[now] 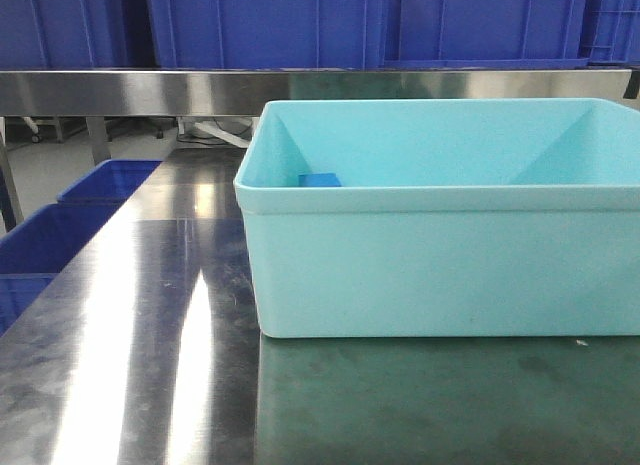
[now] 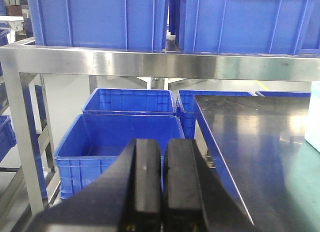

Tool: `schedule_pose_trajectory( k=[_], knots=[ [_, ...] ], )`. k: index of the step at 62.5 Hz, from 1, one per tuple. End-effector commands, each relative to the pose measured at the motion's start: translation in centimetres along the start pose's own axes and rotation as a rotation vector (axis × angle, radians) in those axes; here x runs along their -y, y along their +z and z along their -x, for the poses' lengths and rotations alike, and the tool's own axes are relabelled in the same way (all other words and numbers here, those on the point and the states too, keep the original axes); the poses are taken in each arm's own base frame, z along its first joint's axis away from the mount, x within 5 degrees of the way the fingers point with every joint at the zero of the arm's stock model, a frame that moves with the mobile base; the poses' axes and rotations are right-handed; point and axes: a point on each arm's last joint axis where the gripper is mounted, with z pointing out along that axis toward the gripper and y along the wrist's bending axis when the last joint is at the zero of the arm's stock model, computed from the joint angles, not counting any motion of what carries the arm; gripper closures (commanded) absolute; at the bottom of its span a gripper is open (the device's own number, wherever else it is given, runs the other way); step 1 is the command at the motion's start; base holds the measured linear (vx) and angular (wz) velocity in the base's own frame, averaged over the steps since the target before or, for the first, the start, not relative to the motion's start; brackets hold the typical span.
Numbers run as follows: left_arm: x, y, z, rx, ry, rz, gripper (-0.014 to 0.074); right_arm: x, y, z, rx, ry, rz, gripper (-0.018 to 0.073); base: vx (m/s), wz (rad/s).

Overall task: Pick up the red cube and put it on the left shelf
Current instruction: 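Move the right gripper over the red cube in the teal bin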

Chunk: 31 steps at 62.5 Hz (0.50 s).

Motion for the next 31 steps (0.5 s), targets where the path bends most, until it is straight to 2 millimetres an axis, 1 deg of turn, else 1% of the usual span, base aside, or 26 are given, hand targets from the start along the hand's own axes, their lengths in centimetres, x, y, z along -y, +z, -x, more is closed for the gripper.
schedule_pose_trajectory(
  k=[1,7,11,13,17,18,19,23,28,31],
  knots=[
    [-0.1,0.0,0.1,0.079,-0.012,-0.001,0.0495,-0.2,-0.4,2.3,0.193,-0.005,0.016,0.0510,0.00,0.00],
    [-0.1,0.0,0.1,0.079,-0.012,-0.001,0.0495,-0.3,-0.6,3.6,0.250,-0.003,0.021,0.0510,0.00,0.00],
    [-0.1,0.0,0.1,0.079,-0.012,-0.001,0.0495,-0.3,-0.8,5.0,0.259,-0.004,0.019,0.0510,0.00,0.00],
    [-0.1,0.0,0.1,0.079,-0.012,-0.001,0.0495,-0.4,-1.0,6.5,0.254,-0.004,0.015,0.0510,0.00,0.00],
    [-0.1,0.0,0.1,0.079,-0.012,-0.001,0.0495,-0.4,-1.1,8.5,0.237,-0.004,0.010,0.0510,0.00,0.00],
    [-0.1,0.0,0.1,0.079,-0.012,-0.001,0.0495,-0.4,-1.3,9.4,0.242,-0.004,0.009,0.0510,0.00,0.00],
    [-0.1,0.0,0.1,0.079,-0.012,-0.001,0.0495,-0.5,-1.3,9.9,0.228,-0.004,0.006,0.0510,0.00,0.00],
    [-0.1,0.0,0.1,0.079,-0.012,-0.001,0.0495,-0.5,-1.0,12.3,0.186,-0.003,-0.001,0.0510,0.05,0.30],
    [-0.1,0.0,0.1,0.079,-0.012,-0.001,0.0495,-0.6,-0.1,15.4,0.124,-0.001,-0.007,0.0510,-0.02,-0.10],
    [-0.1,0.0,0.1,0.079,-0.012,-0.001,0.0495,-0.8,0.4,17.0,0.100,0.003,0.018,0.0510,-0.01,-0.05]
  ],
)
